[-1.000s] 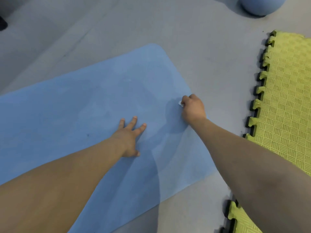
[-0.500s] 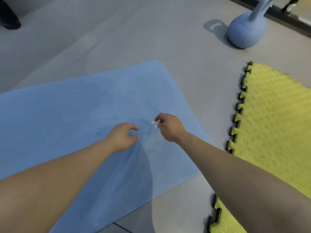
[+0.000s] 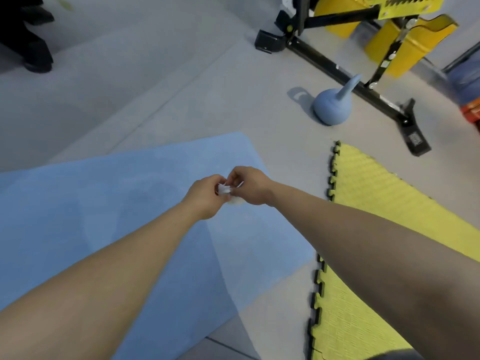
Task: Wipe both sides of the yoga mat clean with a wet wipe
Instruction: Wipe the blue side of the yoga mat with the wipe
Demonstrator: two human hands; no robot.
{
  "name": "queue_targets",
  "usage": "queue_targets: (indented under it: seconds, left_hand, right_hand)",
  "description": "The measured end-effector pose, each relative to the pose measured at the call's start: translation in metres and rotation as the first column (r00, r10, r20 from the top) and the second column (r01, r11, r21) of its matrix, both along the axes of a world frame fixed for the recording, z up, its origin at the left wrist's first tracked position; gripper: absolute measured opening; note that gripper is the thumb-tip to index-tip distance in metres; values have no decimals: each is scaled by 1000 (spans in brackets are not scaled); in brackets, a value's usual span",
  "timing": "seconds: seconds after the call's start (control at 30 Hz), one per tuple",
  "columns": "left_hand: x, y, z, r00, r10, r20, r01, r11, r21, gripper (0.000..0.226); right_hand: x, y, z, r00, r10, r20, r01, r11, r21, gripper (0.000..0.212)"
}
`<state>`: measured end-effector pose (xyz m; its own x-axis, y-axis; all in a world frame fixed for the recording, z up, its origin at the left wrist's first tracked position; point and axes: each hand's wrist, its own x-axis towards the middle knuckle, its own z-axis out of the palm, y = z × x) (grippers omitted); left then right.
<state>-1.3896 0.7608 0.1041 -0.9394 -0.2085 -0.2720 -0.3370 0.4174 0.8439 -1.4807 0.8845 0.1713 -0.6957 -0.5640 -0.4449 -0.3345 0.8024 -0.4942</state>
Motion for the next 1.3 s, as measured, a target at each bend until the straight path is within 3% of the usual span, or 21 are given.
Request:
queue_targets:
  seconds: [0.2,0.3,0.4,0.57,0.73,0.83,0.93,0.97,1.1,1.17,1.23,1.3]
  left_hand:
    - [19,-35,-11,983,183,23,-183,983,18,20]
    - [24,-52,-17,973,231,21,-231,972,33,24]
    - [32,-66,-17,960,277,48,-279,959,41,21]
    - [34,-65,-13,899,431,77,-437,890,128,15]
    - [5,-42,-25,881,472,32,-473,880,41,9]
    - [-21,-21,-35,902,432,13,-432,901,-38,6]
    - [-46,-6,-49,915,404,10,-401,910,-106,7]
    - [-54,-2,-55,931,364,13,-360,926,-111,12]
    - [-80,18,-79,972,202,119,-209,976,54,36]
    - [-86,25,-99,973,180,142,-190,980,57,33]
    - [-86,23,-121,969,171,176,-145,978,-152,36]
    - [-84,13,-140,941,124,314,9,921,-390,67]
  right_hand:
    - [4,-30,-4,990,137,39,-140,985,96,32]
    - [-2,-42,-29,974,227,-23,-225,972,61,24]
    - [-12,-54,-47,978,206,17,-205,977,-50,15]
    - [-35,-65,-53,964,227,139,-216,972,-95,19]
    - [-60,-60,-81,948,142,285,-103,984,-148,22]
    - [-78,-52,-92,860,51,509,67,975,-211,24]
    - [-103,-32,-98,650,11,760,261,936,-237,26]
    - [-113,-22,-104,620,24,784,285,925,-253,24]
    - [-145,25,-143,733,-3,681,281,912,-298,23]
    - [-159,51,-168,814,-83,574,307,902,-305,18]
    - [-177,81,-197,957,-181,227,241,932,-273,13]
    - [-190,112,-228,962,-229,-150,194,956,-221,15]
